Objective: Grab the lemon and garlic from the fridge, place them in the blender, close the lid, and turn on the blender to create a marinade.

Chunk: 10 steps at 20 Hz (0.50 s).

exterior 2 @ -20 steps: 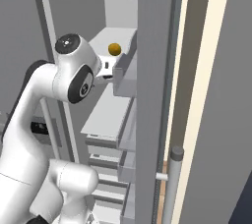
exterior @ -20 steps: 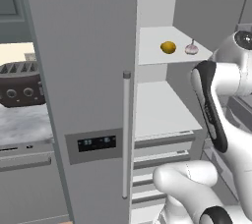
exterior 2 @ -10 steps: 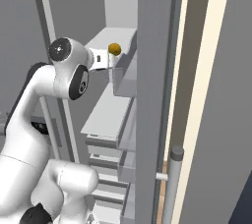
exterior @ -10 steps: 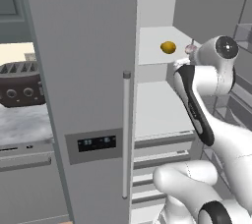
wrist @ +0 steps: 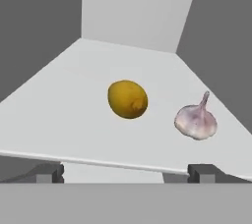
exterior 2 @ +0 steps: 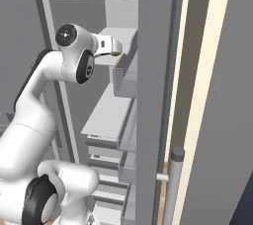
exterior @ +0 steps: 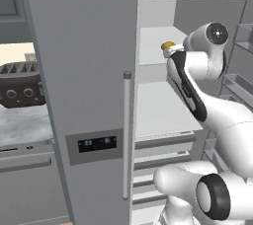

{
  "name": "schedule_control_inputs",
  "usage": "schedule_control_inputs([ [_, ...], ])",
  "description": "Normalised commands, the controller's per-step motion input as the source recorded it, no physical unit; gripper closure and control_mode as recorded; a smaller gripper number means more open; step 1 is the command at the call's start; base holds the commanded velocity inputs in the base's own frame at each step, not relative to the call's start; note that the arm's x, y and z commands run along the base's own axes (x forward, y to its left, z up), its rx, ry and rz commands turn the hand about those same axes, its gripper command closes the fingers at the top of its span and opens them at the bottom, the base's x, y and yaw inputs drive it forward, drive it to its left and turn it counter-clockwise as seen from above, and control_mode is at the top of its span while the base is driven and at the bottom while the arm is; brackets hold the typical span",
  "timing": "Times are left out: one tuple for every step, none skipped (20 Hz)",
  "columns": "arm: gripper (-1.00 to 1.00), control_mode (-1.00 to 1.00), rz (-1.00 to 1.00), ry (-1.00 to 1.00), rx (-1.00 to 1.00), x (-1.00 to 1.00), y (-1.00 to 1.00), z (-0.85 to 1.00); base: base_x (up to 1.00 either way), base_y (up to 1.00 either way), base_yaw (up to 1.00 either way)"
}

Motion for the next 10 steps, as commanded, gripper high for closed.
schedule_control_inputs([
  [-1.00, -1.00, 0.00, 0.00, 0.00, 0.39, 0.00, 0.00, 0.00, 0.00, 0.00],
  [-1.00, -1.00, 0.00, 0.00, 0.00, 0.46, 0.00, 0.00, 0.00, 0.00, 0.00],
  [-1.00, -1.00, 0.00, 0.00, 0.00, 0.48, 0.00, 0.00, 0.00, 0.00, 0.00],
  [-1.00, -1.00, 0.00, 0.00, 0.00, 0.50, 0.00, 0.00, 0.00, 0.00, 0.00],
  [-1.00, -1.00, 0.00, 0.00, 0.00, 0.53, 0.00, 0.00, 0.00, 0.00, 0.00],
  [-1.00, -1.00, 0.00, 0.00, 0.00, 0.50, 0.00, 0.00, 0.00, 0.00, 0.00],
  [-1.00, -1.00, 0.01, 0.00, 0.00, 0.53, 0.00, -0.02, 0.00, 0.00, 0.00],
  [-1.00, -1.00, 0.01, 0.00, 0.00, 0.47, 0.00, -0.05, 0.00, 0.00, 0.00],
  [-1.00, -1.00, 0.01, 0.02, 0.00, 0.49, 0.04, -0.09, 0.00, 0.00, 0.00],
  [-1.00, -1.00, 0.01, 0.01, 0.00, 0.49, 0.03, -0.09, 0.00, 0.00, 0.00],
])
